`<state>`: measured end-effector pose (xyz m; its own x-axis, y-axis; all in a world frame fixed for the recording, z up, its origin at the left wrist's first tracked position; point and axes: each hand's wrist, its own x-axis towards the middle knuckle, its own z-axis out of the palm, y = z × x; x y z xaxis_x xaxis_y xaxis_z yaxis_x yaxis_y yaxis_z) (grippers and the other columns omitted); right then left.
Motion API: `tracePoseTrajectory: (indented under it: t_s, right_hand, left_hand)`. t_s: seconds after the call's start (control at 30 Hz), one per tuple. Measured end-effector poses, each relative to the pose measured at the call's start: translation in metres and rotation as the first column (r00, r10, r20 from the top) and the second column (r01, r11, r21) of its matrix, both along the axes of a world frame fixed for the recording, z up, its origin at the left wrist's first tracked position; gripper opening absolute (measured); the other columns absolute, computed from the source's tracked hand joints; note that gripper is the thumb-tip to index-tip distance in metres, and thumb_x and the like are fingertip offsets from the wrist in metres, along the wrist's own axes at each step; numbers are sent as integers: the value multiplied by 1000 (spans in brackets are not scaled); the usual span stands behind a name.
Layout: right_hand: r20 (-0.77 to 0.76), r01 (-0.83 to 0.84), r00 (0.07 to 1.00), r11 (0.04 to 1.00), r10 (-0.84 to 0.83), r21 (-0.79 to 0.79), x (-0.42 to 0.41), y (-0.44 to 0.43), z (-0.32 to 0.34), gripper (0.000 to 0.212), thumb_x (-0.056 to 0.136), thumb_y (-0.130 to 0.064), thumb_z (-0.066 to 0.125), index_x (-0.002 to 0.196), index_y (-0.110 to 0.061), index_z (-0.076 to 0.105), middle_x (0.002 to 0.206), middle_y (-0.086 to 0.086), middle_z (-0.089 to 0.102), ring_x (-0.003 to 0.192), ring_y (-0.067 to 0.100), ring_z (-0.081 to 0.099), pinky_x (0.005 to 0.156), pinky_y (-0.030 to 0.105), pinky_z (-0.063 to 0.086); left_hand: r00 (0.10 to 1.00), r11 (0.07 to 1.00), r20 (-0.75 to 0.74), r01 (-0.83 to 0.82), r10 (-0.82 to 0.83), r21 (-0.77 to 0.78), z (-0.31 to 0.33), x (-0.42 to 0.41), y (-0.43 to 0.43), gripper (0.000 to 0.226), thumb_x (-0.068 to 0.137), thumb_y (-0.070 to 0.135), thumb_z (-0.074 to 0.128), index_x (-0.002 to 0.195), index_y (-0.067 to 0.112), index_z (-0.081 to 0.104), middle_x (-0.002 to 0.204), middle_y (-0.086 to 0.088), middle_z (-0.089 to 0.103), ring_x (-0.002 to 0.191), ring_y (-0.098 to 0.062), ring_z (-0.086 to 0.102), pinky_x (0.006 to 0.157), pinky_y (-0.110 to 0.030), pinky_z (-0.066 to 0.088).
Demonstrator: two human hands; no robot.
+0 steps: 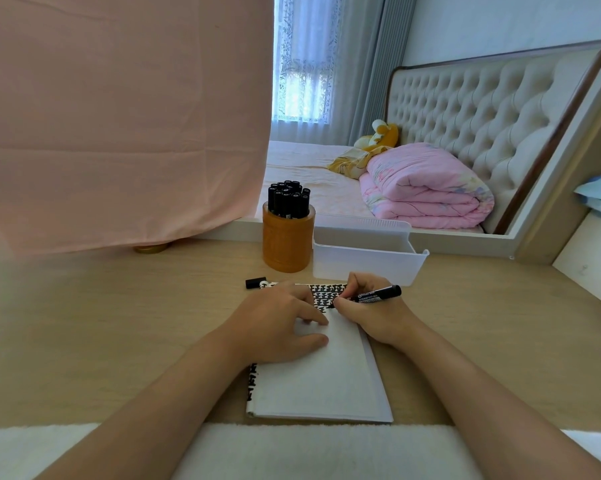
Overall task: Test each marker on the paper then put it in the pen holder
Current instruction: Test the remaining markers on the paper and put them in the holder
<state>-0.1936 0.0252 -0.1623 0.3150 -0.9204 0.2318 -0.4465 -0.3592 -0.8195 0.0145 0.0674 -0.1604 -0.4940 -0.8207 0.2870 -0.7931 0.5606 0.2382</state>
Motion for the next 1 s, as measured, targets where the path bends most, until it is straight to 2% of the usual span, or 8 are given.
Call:
tracePoseTrajectory:
  t_s: [0.13, 0.3, 0.43, 0.57, 0.73, 1.0]
  right_hand:
    - [-13, -36, 999, 999, 36, -9, 1, 3, 3, 23, 83, -6, 71, 66, -17, 60, 68, -1, 64, 62, 1, 55, 53, 15, 42]
    - [7, -22, 1000, 1000, 22, 14, -1, 1, 3, 22, 83, -7, 71, 67, -16, 60, 73, 8, 66, 66, 10, 57, 56, 25, 45]
    - [-4, -10, 1000, 1000, 10, 15, 0, 1, 1, 23, 82, -6, 70, 66, -16, 58, 67, -1, 62, 62, 6, 54, 55, 24, 43]
    - [12, -31, 999, 999, 31, 13, -1, 1, 0, 18, 84, -9, 71, 70, -15, 61, 75, 4, 67, 69, 12, 59, 57, 26, 46]
    - [-16, -75, 997, 997, 75, 10, -2, 2, 3, 25, 84, -9, 72, 66, -23, 61, 75, 0, 68, 70, 7, 60, 59, 25, 47]
    - [-5, -73, 997, 997, 73, 23, 0, 1, 3, 25, 80, -3, 71, 63, -17, 59, 64, -8, 62, 60, 2, 53, 52, 18, 41]
  left_hand:
    - [1000, 1000, 3, 0, 0, 8, 2, -1, 0, 39, 86, 65, 55, 117, 44, 68, 92, 24, 48, 91, 0, 43, 71, -24, 42]
    - [1000, 1000, -4, 2, -2, 8, 1, 0, 1, 38, 86, 64, 55, 116, 45, 68, 91, 24, 47, 90, 2, 41, 70, -24, 40]
    - [1000, 1000, -5, 4, -4, 12, 1, 0, 1, 38, 86, 64, 56, 116, 44, 68, 94, 23, 48, 91, 1, 41, 71, -25, 41]
    - [1000, 1000, -1, 3, -3, 11, 2, 0, 1, 39, 86, 64, 55, 117, 44, 67, 93, 23, 48, 90, 1, 40, 71, -24, 40]
    - [1000, 1000, 9, 7, -7, 10, 2, 0, 0, 39, 87, 64, 55, 118, 44, 67, 94, 24, 47, 90, 1, 39, 70, -24, 39]
    - [1000, 1000, 1, 9, -9, 1, 2, 0, 0, 38, 86, 64, 56, 117, 45, 67, 97, 21, 52, 92, 1, 42, 73, -26, 45]
